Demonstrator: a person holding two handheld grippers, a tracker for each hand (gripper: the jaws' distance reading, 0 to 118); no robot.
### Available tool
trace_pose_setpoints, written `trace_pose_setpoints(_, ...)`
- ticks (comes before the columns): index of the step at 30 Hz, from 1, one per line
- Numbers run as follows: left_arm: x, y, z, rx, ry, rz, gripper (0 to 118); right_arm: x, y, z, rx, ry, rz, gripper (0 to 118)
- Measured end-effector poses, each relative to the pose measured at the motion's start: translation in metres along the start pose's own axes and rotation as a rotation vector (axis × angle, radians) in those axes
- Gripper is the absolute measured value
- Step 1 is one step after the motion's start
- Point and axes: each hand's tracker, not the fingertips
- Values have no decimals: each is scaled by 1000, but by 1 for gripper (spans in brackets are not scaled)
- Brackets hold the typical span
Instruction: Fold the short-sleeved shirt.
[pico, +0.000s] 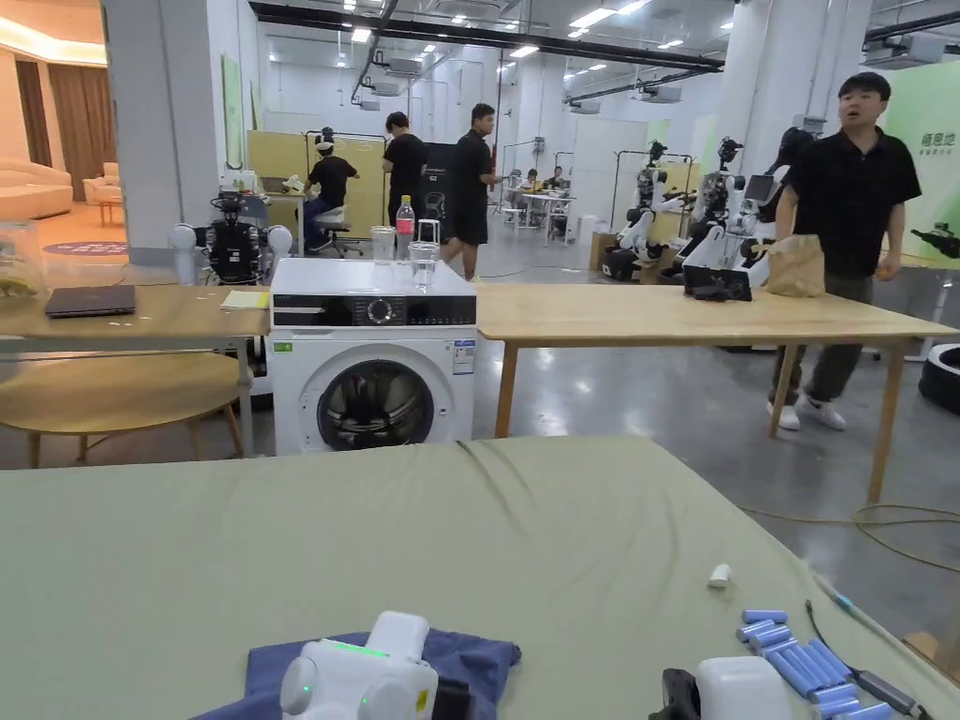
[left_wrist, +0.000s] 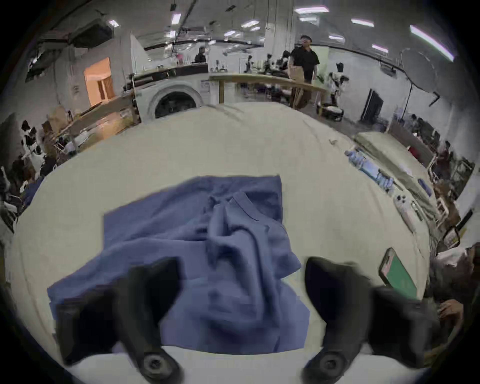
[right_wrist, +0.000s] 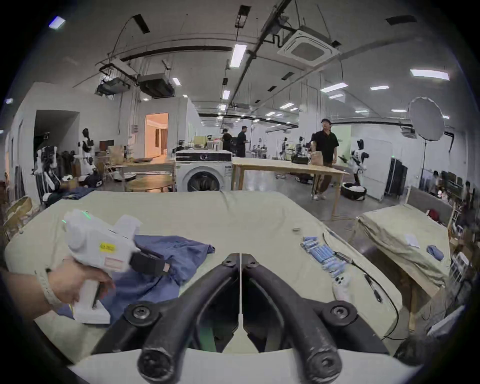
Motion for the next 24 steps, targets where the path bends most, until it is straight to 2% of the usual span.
trace_pose_setpoints(2,-21,-10,64,123,67,-55,105,-9,0,0,2,21,-1,0)
trace_pose_setpoints(5,-61,-40,164,293,193,-27,105,-30,0,-1,17,65,8,0)
trace_pose_setpoints(9,-111,-103,271,393,370,30,105,-71,-4,-7,20,148,25,0)
trace_pose_setpoints(10,-124,-120,290,367,401,70,104,-81,-4,-7,25,173,20,0)
trace_pose_setpoints(11,-136,-135,302,358,417,108,95,-91,-5,-5,30,185,9,0)
trace_pose_setpoints(12,-146,-147,312,355,430,139,79,-98,-6,-3,37,208,2,0)
trace_pose_setpoints(13,-155,-158,319,359,440,163,67,-105,-8,-3,35,216,2,0)
trace_pose_setpoints(14,-161,-165,321,341,480,180,67,-112,-9,-2,31,220,1,0)
trace_pose_setpoints(15,-167,-169,316,310,519,191,23,-116,-10,-1,26,233,-1,0)
trace_pose_setpoints(16,-171,-174,318,362,510,181,0,-119,-10,-1,17,247,-4,0)
trace_pose_setpoints(18,-182,-177,312,285,458,258,0,-122,-12,-1,14,247,1,0)
trace_pose_setpoints(21,-187,-168,289,265,464,218,0,-120,-15,-5,-1,246,12,0)
trace_pose_setpoints(24,-205,-155,246,145,396,264,0,-112,-20,-13,-28,235,12,0)
